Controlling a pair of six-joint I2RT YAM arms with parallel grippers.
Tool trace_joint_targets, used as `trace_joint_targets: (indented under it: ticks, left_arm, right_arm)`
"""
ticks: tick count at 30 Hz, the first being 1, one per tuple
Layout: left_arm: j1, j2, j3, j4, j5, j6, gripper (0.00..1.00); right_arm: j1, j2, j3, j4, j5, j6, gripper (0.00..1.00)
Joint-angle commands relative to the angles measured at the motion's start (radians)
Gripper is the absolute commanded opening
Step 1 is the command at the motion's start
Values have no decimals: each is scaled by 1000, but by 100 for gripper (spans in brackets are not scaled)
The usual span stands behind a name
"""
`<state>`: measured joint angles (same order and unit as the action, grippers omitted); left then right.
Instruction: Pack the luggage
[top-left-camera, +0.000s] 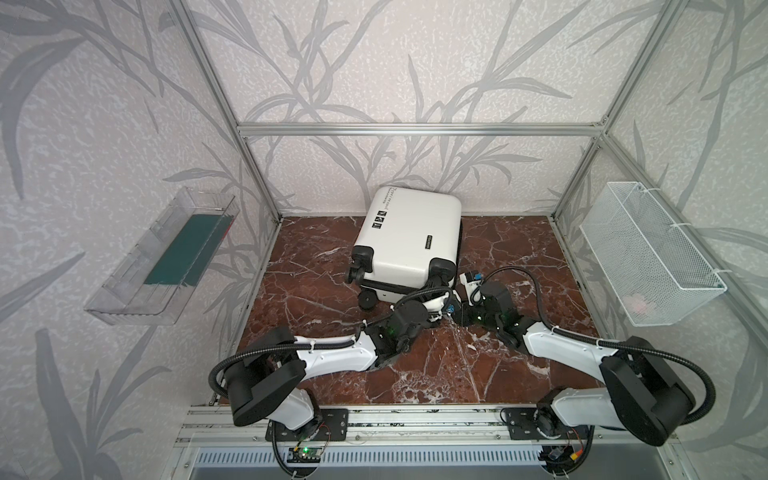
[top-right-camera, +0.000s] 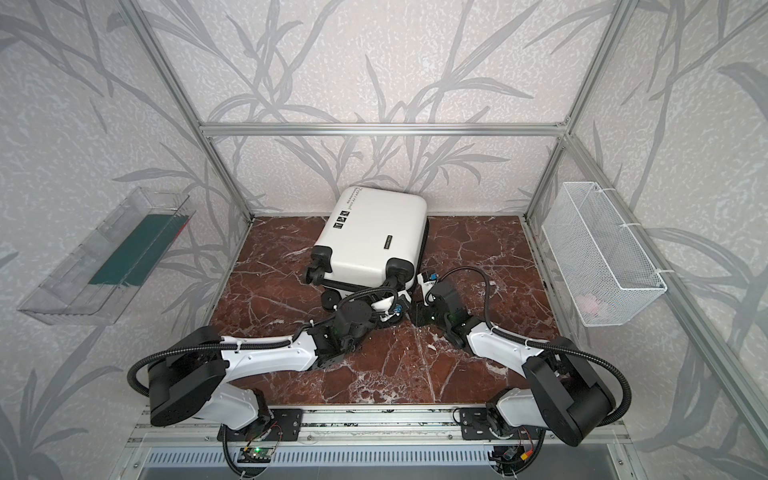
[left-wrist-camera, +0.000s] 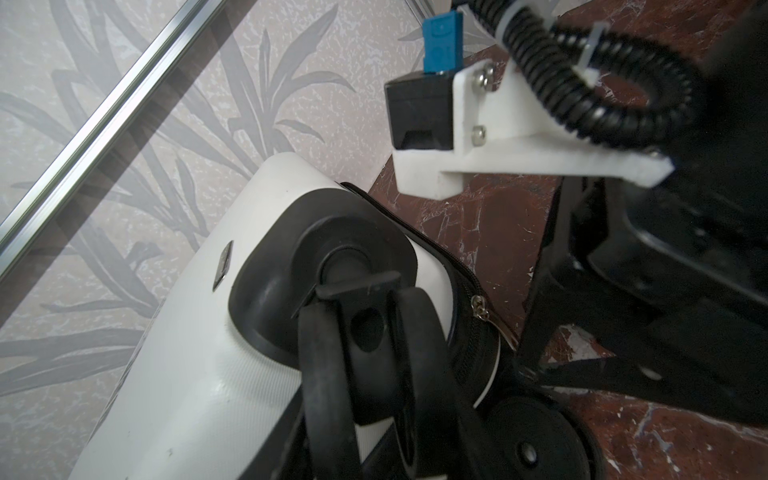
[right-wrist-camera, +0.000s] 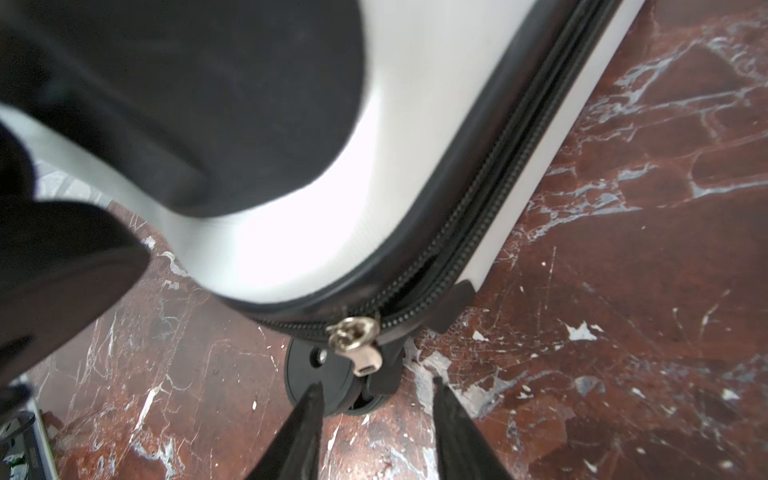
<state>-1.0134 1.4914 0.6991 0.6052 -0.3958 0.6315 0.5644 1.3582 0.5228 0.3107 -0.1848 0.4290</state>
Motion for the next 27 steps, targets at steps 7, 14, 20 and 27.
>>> trace_joint_targets:
  ticks: [7,14,20,27]
  left_arm:
    - [4,-44,22,36,47,-13,32]
    - [5,-50,9,44,44,-19,32]
    - [5,-54,2,48,42,-21,32]
    - [5,-60,-4,50,42,-19,32]
  right_arm:
    - [23,53,40,80,24,37,40]
    - [28,37,51,59,46,35,35]
    - [28,11,48,25,61,20,28]
    - [28,19,45,30,53,20,12]
